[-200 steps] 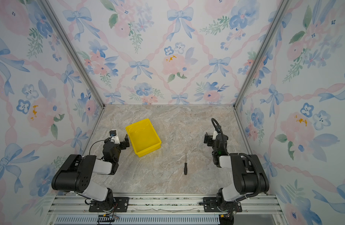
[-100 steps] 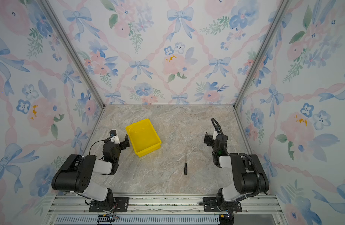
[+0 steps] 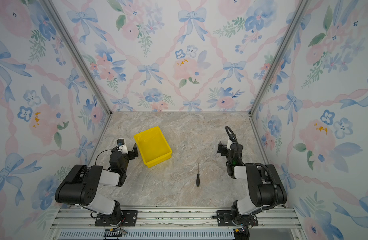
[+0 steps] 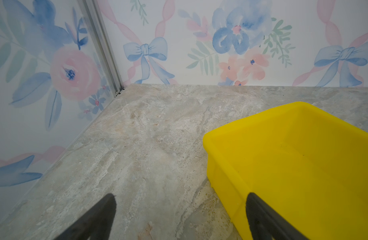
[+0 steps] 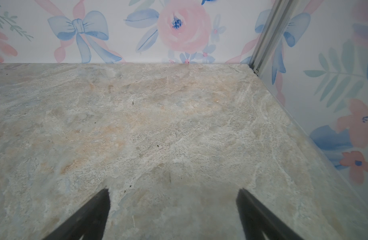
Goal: Put the screwdriver in the bin
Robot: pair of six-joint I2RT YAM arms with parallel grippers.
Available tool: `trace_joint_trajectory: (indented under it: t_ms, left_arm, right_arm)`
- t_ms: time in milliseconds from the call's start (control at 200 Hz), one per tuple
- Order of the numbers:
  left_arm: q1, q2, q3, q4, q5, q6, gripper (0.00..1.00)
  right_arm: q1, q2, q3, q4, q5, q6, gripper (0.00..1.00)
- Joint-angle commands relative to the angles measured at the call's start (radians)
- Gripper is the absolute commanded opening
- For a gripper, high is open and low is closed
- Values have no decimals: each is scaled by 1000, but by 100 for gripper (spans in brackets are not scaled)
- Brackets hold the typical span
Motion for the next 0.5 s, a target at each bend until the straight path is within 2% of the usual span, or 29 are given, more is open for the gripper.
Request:
trace_joint_trajectory:
  t_ms: [0,70,135,240,405,495]
  left_arm:
    - [-5,-63,64,-146,2,19,98]
    - [8,-99,103,-281,-12,-32,98]
    - [12,-139,69,-297,6,-44,98]
    - [12,-250,23,-369,-35,-71,98]
    - [4,-444,10,-564,-56,-85,98]
    - [-6,-534,39,-687,-82,-100,98]
  right_arm:
    - [-2,-25,2,-19,-25,-9,97]
    - [-2,-54,21,-89,-46,-18,97]
    - [-2,-64,1,-60,-55,-20,97]
    - [-3,-97,-16,-52,-15,-6,97]
    - [12,-181,36,-256,39,8,97]
    - [37,-223,57,-346,122,15,97]
